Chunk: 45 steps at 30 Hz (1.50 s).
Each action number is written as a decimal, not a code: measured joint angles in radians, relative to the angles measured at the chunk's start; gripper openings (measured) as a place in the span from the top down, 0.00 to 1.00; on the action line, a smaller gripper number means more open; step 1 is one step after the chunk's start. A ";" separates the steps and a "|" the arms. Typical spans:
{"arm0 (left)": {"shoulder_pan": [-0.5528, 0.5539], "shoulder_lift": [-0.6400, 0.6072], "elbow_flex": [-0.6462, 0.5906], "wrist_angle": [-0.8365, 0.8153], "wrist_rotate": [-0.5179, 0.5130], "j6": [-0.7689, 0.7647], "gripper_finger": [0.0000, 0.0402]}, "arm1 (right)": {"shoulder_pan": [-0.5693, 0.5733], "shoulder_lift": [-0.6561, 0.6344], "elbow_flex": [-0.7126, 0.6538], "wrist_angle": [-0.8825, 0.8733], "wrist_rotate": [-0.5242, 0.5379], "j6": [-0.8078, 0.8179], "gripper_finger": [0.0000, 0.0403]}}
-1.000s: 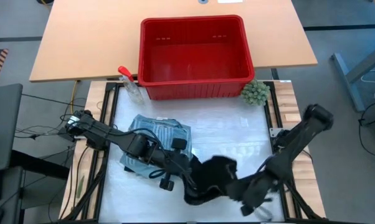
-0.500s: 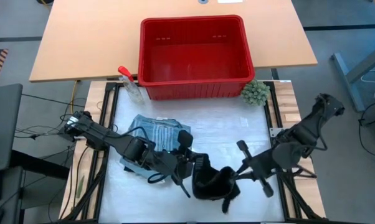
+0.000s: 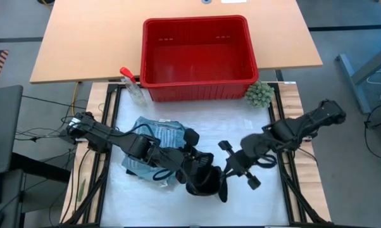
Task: Fold Laundry from Bin
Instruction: Fold the black underwear
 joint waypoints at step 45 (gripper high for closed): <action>0.009 0.050 0.001 0.141 0.043 0.142 1.00 | -0.170 -0.005 0.000 -0.186 -0.012 0.117 0.65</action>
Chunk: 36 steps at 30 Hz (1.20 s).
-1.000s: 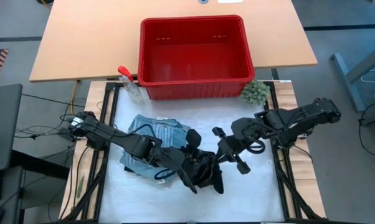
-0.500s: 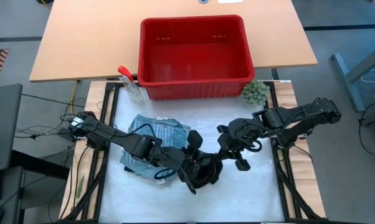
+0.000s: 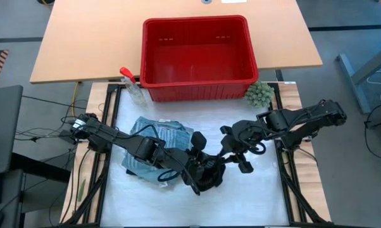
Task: Fold Laundry from Bin
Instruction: Fold the black underwear
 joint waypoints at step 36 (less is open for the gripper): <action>0.014 0.035 -0.001 0.066 -0.043 -0.063 0.83 | 0.036 0.051 -0.001 0.064 0.030 -0.075 0.90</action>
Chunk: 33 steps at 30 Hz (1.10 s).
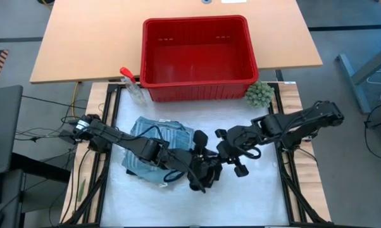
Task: Fold Laundry from Bin
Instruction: Fold the black underwear
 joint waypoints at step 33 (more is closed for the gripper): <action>-0.106 -0.122 -0.002 0.038 0.093 0.165 0.56 | -0.016 -0.310 0.001 -0.173 0.136 0.370 0.89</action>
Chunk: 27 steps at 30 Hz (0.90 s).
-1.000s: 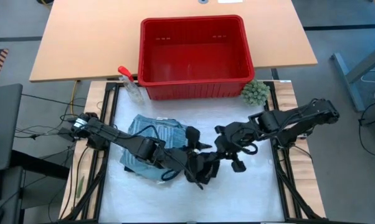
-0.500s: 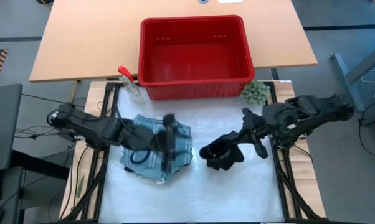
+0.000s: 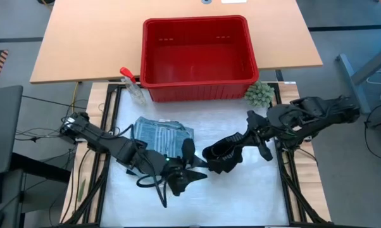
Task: Fold Laundry from Bin
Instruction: Fold the black underwear
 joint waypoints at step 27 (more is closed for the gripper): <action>0.127 0.103 0.084 -0.196 0.008 -0.330 0.53 | -0.003 0.053 0.000 0.000 -0.044 0.067 0.89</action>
